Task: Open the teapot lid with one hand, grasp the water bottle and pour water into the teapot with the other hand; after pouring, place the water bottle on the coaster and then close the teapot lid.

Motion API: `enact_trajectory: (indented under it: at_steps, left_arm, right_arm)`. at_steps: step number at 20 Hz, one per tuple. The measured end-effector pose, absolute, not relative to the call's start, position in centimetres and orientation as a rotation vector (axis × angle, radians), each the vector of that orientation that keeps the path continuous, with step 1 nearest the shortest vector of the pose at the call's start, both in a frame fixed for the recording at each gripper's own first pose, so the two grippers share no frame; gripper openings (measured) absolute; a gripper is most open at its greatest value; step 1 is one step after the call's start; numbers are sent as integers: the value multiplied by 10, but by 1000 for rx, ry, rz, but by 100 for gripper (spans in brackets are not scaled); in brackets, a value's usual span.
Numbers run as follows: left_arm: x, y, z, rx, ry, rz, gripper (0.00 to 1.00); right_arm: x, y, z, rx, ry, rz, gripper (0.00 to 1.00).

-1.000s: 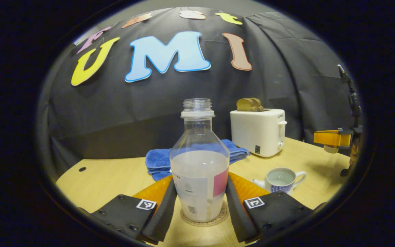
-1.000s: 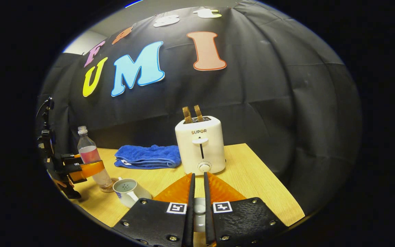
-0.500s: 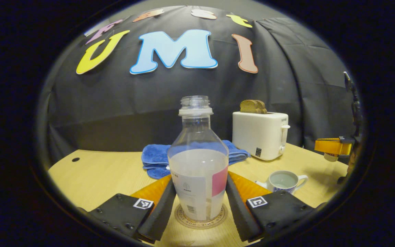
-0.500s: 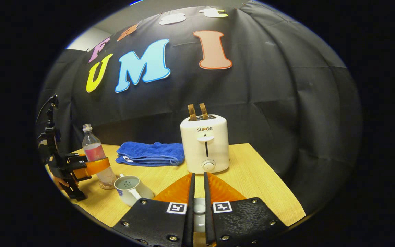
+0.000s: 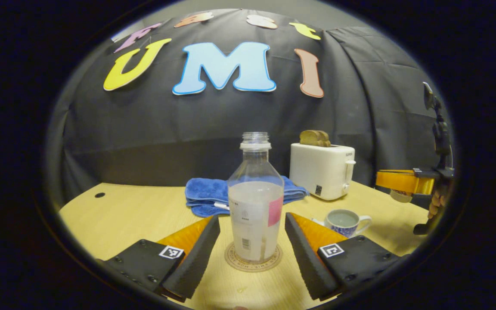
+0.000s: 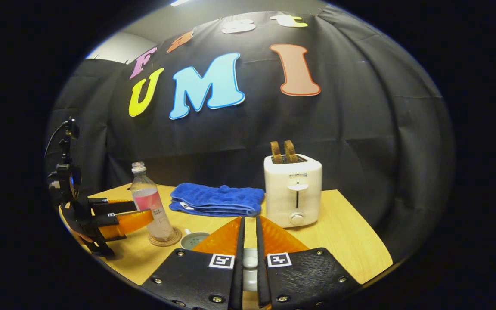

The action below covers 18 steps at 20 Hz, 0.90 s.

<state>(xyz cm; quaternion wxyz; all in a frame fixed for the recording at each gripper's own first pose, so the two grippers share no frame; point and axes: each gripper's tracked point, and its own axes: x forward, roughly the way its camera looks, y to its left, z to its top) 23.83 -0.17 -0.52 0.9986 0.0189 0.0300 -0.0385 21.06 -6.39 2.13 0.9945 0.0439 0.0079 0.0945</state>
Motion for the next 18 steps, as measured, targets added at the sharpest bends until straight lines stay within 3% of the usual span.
enact_trajectory:
  at_steps: [6,11,18]
  left_arm:
    - [179,-4,-6,-2,0,-64,100]
    - [165,6,-4,-31,-46,-38,100]
    - [163,-1,-4,-22,-45,-81,100]
  right_arm:
    - [233,-16,29,117,71,265,14]
    - [258,12,20,238,119,297,13]
    - [281,17,-1,205,130,218,13]
